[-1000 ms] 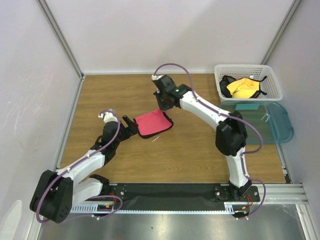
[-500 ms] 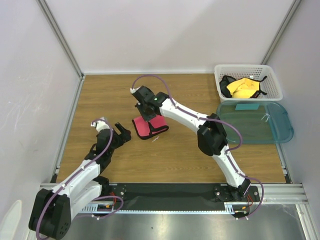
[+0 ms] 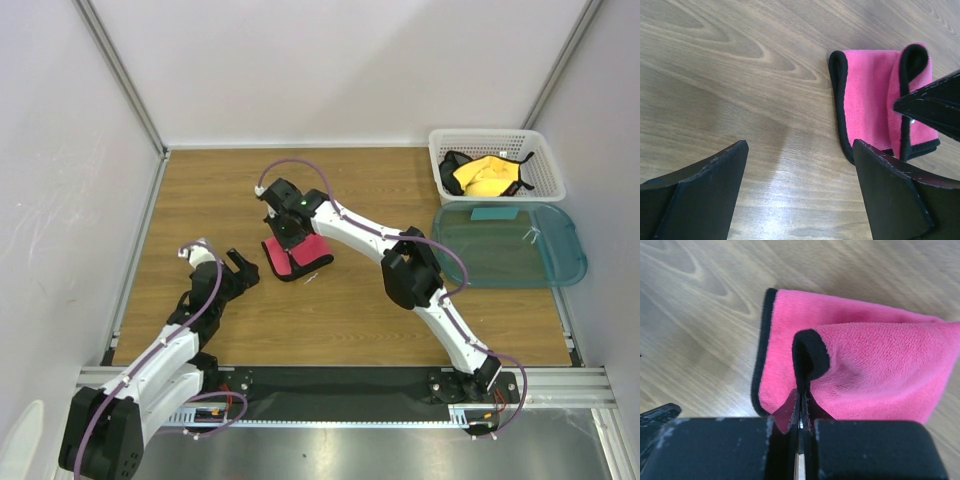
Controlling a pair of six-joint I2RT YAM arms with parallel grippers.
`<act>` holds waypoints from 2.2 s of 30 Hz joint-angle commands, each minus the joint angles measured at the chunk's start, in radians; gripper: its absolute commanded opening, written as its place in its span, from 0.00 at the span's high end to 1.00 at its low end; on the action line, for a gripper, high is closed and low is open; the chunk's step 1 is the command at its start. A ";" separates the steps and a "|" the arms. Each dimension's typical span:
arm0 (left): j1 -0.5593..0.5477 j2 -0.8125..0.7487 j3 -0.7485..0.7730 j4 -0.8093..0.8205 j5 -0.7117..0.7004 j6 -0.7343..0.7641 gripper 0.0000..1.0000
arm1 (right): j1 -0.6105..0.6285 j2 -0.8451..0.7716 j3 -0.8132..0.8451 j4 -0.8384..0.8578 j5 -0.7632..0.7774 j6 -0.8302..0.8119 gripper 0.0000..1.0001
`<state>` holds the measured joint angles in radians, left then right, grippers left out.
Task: Fold and stack the towels
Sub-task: Fold the towel
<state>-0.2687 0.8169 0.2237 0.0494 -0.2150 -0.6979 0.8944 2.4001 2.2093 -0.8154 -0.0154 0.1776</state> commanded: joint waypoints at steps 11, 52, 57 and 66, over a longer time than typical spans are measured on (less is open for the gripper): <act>0.011 -0.025 -0.021 0.026 0.005 0.012 0.08 | 0.006 0.019 0.081 0.076 -0.112 0.045 1.00; 0.045 -0.107 -0.050 0.017 -0.032 0.008 0.08 | -0.057 -0.134 -0.120 0.248 -0.233 0.192 0.44; 0.045 -0.122 -0.029 0.090 0.034 0.017 0.09 | -0.138 -0.284 -0.307 0.340 -0.271 0.214 0.43; 0.042 0.132 0.117 0.361 0.236 0.003 0.18 | -0.287 -0.403 -0.606 0.569 -0.337 0.244 0.49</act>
<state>-0.2325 0.8867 0.2497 0.2363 -0.0742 -0.6991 0.6327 2.0289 1.6943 -0.3714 -0.2970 0.3923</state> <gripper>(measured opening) 0.829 0.533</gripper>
